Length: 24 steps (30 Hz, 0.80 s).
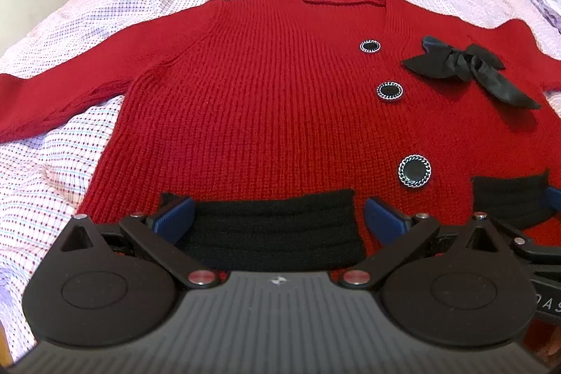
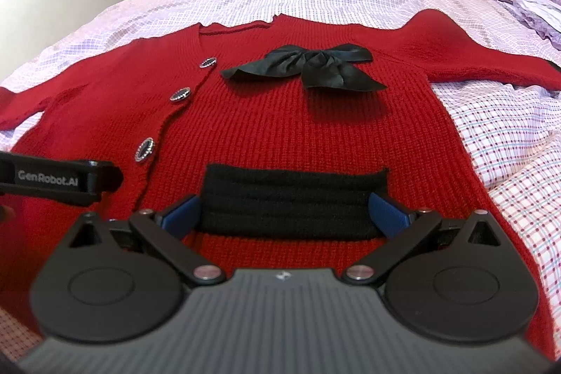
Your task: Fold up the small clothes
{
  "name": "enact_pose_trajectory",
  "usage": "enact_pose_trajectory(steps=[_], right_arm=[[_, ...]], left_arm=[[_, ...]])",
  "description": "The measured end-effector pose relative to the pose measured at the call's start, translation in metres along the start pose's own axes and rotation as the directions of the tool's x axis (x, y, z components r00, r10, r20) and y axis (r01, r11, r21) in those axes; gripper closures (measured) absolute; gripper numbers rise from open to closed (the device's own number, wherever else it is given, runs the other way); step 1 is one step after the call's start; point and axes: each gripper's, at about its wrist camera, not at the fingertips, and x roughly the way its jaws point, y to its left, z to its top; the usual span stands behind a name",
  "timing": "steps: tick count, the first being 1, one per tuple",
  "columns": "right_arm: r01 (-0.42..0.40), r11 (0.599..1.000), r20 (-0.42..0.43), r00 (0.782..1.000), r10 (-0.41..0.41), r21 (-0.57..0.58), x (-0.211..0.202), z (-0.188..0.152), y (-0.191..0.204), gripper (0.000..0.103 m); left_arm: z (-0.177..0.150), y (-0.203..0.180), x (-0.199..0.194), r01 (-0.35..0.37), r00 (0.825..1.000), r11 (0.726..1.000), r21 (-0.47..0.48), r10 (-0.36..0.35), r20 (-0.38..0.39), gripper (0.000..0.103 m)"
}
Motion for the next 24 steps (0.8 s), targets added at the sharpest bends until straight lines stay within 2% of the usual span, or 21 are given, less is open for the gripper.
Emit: enact_pose_trajectory(steps=[14,24], right_arm=[[-0.015,1.0,0.011,1.0,0.015,-0.002,-0.006,0.003,-0.001,0.0],[-0.076,0.997,0.037,0.996,0.076,-0.002,-0.023,0.012,-0.006,0.0]], left_arm=[[0.002,-0.002,0.0,0.0,1.0,1.0,0.008,0.0,0.004,0.0],[0.009,0.007,-0.02,0.029,0.999,0.999,-0.019,-0.028,0.022,0.0]])
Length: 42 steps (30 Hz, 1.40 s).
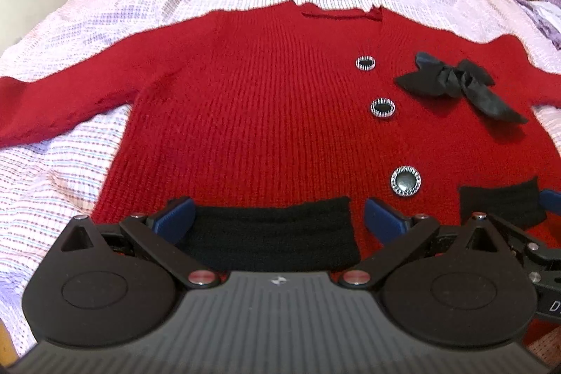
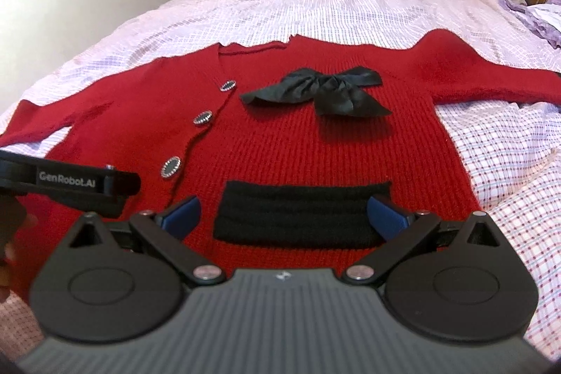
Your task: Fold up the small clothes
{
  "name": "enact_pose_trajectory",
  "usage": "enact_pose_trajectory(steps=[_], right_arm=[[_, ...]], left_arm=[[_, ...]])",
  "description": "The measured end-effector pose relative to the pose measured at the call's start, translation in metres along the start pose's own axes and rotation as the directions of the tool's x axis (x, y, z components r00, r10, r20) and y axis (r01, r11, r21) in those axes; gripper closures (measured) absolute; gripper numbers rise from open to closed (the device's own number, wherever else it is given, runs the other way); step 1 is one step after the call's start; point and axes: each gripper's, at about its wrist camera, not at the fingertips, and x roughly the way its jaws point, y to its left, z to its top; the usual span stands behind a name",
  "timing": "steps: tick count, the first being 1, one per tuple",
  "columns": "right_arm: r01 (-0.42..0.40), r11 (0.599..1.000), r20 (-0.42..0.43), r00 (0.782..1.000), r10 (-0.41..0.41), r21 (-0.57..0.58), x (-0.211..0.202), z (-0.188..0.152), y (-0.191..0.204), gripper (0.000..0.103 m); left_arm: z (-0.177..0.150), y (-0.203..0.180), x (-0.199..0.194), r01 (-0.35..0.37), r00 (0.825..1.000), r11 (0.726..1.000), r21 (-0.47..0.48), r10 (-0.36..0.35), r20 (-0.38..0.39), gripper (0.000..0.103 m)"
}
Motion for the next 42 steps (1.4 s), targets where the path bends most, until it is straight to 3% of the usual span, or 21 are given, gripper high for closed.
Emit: enact_pose_trajectory(steps=[6,23,27,34,42], right_arm=[[-0.038,0.999,0.024,0.999,0.037,0.029,-0.011,0.013,-0.004,0.0],[-0.113,0.991,0.025,0.993,0.112,0.068,-0.019,0.029,-0.018,0.0],[-0.12,0.988,0.035,0.992,0.118,0.092,-0.02,0.041,-0.043,0.0],[-0.045,0.983,0.046,0.998,0.037,0.177,-0.002,0.067,-0.119,0.0],[0.043,0.937,0.041,0.997,-0.061,0.346,0.031,0.082,-0.196,0.0]], left_arm=[[0.007,-0.001,-0.017,-0.002,0.999,1.0,0.006,0.002,0.046,0.0],[0.016,-0.003,-0.028,-0.001,0.998,1.0,0.019,0.0,0.06,0.0],[0.019,-0.005,-0.026,-0.007,0.998,1.0,0.008,0.007,0.057,0.0],[0.029,-0.015,-0.027,-0.043,0.997,0.999,0.03,0.04,0.071,0.0],[0.036,-0.023,-0.022,-0.05,0.998,0.998,0.045,0.048,0.043,0.0]])
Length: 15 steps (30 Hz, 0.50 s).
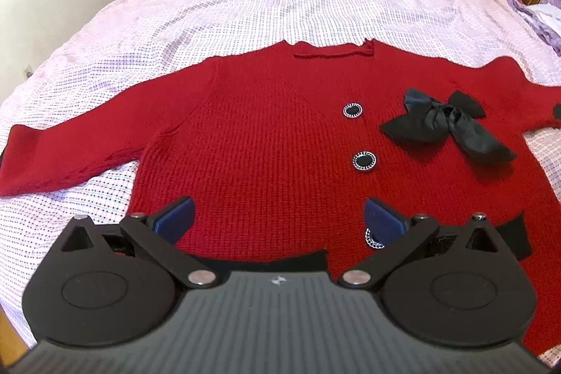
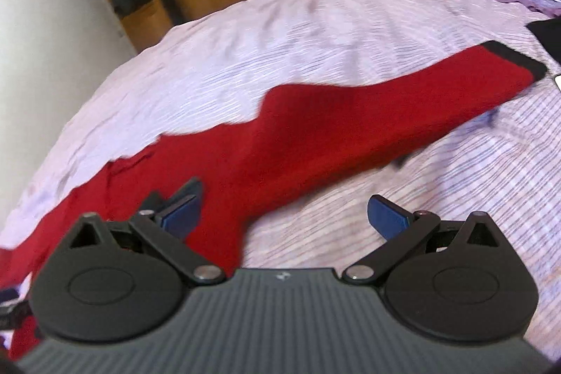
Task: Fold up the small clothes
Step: 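Reach the right gripper to the black-cuffed sleeve and close on it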
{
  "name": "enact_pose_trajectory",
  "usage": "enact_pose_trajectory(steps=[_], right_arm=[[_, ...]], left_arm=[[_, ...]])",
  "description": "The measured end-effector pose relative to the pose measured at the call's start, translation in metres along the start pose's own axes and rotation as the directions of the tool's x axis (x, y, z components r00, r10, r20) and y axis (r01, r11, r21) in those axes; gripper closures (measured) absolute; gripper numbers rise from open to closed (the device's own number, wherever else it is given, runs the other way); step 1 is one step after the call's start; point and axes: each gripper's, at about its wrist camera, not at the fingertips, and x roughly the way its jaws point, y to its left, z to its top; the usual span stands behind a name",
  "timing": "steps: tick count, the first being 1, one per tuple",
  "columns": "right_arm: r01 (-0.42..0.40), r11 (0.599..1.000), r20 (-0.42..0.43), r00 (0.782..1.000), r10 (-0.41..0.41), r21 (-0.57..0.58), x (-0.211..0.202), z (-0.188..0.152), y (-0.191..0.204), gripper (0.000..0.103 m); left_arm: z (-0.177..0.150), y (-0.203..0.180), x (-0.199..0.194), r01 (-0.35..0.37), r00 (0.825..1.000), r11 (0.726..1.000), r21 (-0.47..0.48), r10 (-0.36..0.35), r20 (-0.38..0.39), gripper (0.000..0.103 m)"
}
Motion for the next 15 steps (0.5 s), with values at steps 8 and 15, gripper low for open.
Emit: enact_pose_trajectory(steps=[8,15], right_arm=[[0.075,0.995,0.042,0.996,-0.078,0.071,0.028,0.021,-0.043,0.0],[0.136,0.986,0.053,0.989,-0.141,0.091,0.06,0.037,-0.068,0.0]], left_arm=[[0.008,-0.01,0.014,0.001,1.0,1.0,0.019,0.0,-0.026,0.0],[0.011,-0.022,0.028,0.032,0.997,0.999,0.022,-0.031,-0.067,0.0]])
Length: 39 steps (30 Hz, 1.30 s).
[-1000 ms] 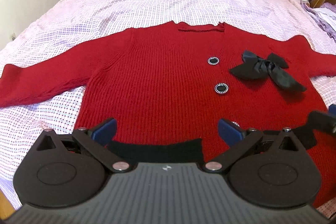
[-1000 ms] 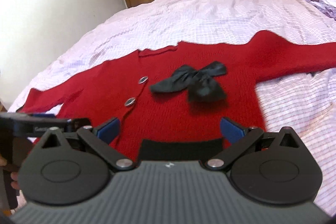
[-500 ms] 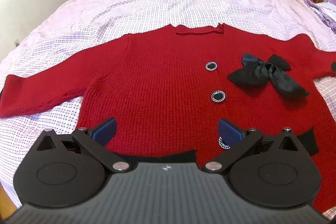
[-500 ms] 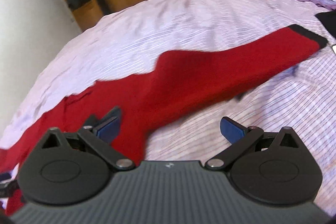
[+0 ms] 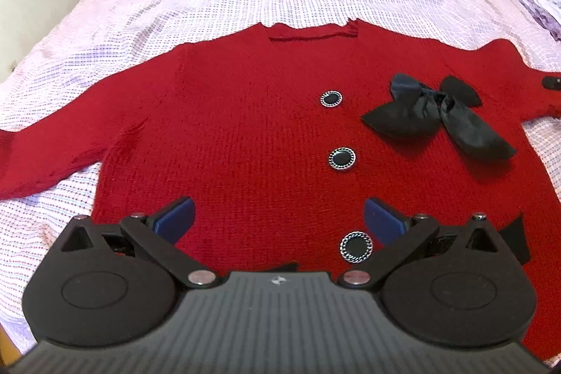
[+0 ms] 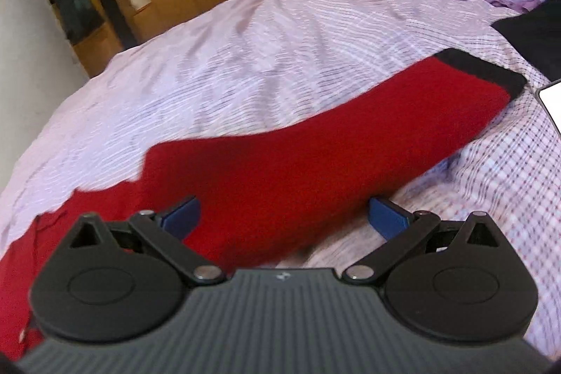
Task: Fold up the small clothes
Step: 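Reach the right gripper to the black-cuffed sleeve and close on it, then lift the sleeve with the right gripper and lay it across the cardigan body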
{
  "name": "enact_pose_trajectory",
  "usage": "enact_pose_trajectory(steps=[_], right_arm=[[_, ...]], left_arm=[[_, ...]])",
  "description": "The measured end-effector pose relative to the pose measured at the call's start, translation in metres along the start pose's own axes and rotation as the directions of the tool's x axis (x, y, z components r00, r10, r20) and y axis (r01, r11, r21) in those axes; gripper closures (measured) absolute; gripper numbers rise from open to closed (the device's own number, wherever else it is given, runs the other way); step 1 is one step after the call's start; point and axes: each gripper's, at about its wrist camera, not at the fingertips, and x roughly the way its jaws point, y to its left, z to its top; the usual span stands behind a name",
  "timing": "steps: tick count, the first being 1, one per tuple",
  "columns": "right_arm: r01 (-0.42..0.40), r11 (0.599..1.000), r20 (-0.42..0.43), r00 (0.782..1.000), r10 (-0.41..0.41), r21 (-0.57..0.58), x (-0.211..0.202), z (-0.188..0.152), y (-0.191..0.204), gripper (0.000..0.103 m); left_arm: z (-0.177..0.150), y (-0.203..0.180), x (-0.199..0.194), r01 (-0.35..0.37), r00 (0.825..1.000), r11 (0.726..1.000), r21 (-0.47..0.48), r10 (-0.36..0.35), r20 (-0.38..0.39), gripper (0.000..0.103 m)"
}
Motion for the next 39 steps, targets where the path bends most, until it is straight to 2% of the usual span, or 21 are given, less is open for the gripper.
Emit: enact_pose_trajectory(steps=[6,8,10,12,13,16,22,25,29,33,39], right_arm=[[0.032,0.999,0.042,0.999,-0.034,0.041,0.018,0.014,-0.016,0.0],[0.049,0.997,0.065,0.997,-0.052,0.058,0.02,0.018,-0.021,0.004],[0.048,0.994,0.083,0.995,-0.056,0.093,0.022,0.022,-0.03,0.019],[0.046,0.989,0.1,0.993,-0.061,0.144,0.02,0.023,-0.037,0.077],[0.037,0.984,0.105,0.993,-0.057,0.175,0.016,0.024,-0.041,0.085],[-0.076,0.972,0.165,0.986,0.04,0.221,-0.009,0.024,-0.045,0.089],[-0.157,0.985,0.249,0.959,0.133,0.078,-0.065,0.028,-0.008,0.089],[-0.177,0.984,0.271,0.947,0.17,0.003,-0.087,0.029,0.017,0.089],[-0.217,0.976,0.274,0.937,0.217,-0.031,-0.104,0.026,0.046,0.089],[-0.243,0.965,0.28,0.923,0.262,-0.101,-0.114,0.021,0.084,0.089],[-0.247,0.943,0.275,0.912,0.304,-0.224,-0.115,0.012,0.152,0.089]], left_arm=[[0.003,-0.011,0.005,0.032,0.999,0.999,0.011,-0.032,-0.006,0.0],[0.003,-0.014,0.004,0.034,0.999,0.999,0.013,-0.034,-0.002,0.0],[0.002,-0.015,0.004,0.032,0.999,0.999,0.018,-0.032,0.002,0.0],[0.003,-0.013,0.003,0.024,1.0,1.0,0.02,-0.024,0.003,0.0],[0.003,-0.011,0.002,0.02,1.0,1.0,0.018,-0.02,0.005,0.0],[0.004,-0.003,-0.002,-0.001,1.0,1.0,0.004,0.001,0.023,0.0],[0.005,0.013,-0.004,-0.029,0.999,0.999,-0.027,0.029,0.023,0.0],[0.004,0.02,-0.006,-0.022,0.999,0.999,-0.042,0.023,0.026,0.0],[0.002,0.032,-0.008,-0.042,0.998,0.998,-0.05,0.043,0.036,0.0],[-0.001,0.051,-0.013,-0.082,0.995,0.994,-0.067,0.086,0.052,0.0],[-0.007,0.088,-0.024,-0.106,0.99,0.987,-0.122,0.116,0.075,0.0]])
